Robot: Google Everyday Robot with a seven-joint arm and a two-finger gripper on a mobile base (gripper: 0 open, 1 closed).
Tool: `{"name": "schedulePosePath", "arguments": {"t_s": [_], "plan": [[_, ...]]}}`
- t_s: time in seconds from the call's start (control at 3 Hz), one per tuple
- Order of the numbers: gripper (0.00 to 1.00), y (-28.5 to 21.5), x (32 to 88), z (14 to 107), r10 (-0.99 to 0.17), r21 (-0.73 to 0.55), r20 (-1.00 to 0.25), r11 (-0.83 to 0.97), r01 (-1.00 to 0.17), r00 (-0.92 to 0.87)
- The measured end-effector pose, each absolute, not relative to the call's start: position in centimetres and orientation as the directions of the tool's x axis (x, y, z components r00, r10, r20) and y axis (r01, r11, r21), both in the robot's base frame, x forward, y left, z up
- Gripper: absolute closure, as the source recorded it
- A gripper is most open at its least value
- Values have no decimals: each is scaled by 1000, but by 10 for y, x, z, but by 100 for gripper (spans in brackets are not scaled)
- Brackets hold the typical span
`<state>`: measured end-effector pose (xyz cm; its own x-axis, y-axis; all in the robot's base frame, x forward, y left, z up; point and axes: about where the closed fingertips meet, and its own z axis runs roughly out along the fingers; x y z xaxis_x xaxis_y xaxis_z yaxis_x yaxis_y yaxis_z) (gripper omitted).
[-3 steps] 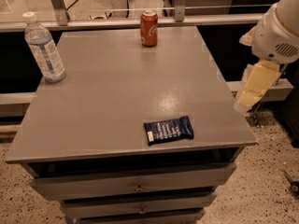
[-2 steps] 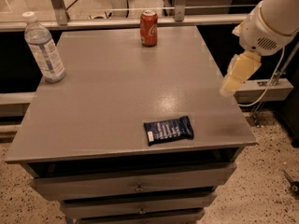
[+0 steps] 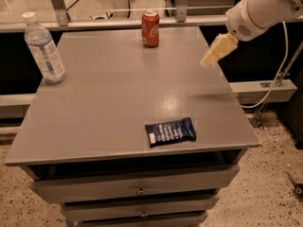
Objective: Pick coke can
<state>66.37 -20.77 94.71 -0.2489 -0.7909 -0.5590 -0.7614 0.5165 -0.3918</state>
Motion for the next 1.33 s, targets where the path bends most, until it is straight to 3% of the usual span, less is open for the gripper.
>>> {"name": "schedulePosePath", "arguments": {"t_s": [0.67, 1.33], "plan": [[0, -205, 684, 947, -761, -388, -604, 542, -745, -239], [0, -156, 755, 934, -639, -329, -745, 603, -726, -193]]}}
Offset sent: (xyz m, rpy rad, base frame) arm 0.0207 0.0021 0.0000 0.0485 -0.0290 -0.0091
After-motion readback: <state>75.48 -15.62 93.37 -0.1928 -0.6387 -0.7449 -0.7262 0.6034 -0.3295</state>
